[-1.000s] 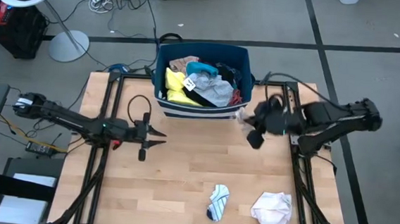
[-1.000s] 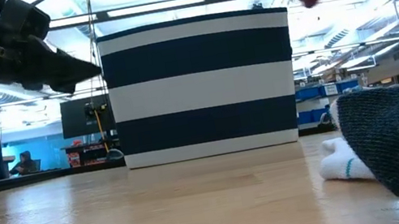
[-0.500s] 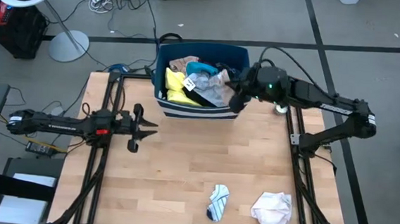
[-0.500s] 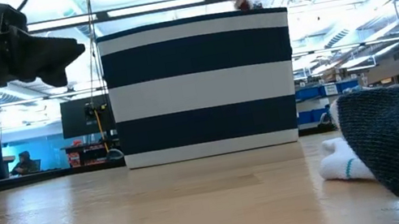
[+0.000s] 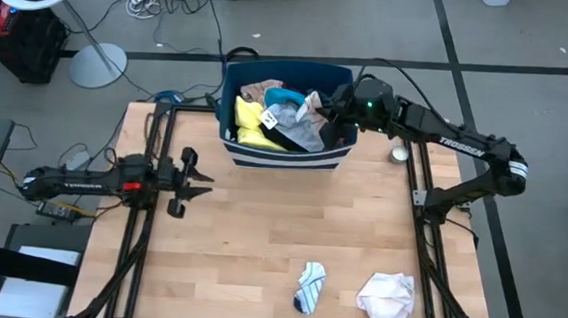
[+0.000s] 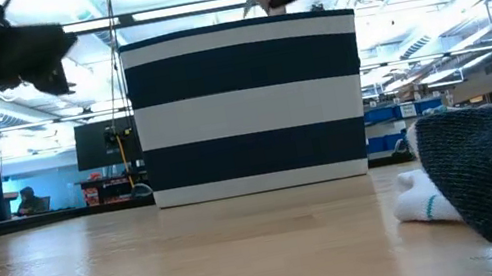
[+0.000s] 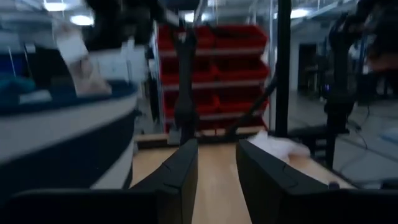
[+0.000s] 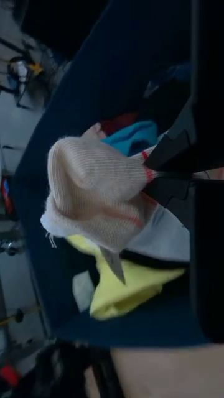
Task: Sort clothes
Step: Put the light brown patterned sock into the blue laundry bin
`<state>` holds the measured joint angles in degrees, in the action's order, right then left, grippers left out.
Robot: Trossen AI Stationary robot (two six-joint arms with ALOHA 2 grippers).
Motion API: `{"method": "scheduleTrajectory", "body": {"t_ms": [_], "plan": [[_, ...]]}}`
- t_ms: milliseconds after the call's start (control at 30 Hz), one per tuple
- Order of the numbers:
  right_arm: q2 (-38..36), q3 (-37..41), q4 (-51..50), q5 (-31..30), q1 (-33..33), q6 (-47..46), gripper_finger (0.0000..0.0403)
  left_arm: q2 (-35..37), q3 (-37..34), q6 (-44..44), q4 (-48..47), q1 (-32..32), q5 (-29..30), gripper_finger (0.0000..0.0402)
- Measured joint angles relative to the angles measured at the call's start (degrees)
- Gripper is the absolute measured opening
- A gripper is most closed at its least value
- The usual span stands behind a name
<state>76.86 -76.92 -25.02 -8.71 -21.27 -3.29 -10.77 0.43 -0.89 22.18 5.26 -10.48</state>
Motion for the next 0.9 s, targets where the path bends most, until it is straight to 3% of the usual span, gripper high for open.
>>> {"method": "scheduleTrajectory", "body": {"t_ms": [100,200,667,900], "plan": [[1.00,0.26,1.02,-0.06,-1.03,-0.25,0.0007,5.81,0.00,0.47,-2.02,-0.02,1.07,0.0115],[1.32,0.32,1.21,-0.02,-1.79,-1.00,0.0007,10.82,-0.02,1.41,-8.30,0.00,6.50,0.0115],[3.88,0.30,0.58,0.00,-2.26,-1.18,0.0007,10.61,-0.02,3.23,-21.30,-0.11,9.44,0.0115],[5.06,0.30,-0.14,-0.04,-2.24,0.82,0.0025,10.34,-0.02,7.11,-21.28,-0.11,8.70,0.0115]]}}
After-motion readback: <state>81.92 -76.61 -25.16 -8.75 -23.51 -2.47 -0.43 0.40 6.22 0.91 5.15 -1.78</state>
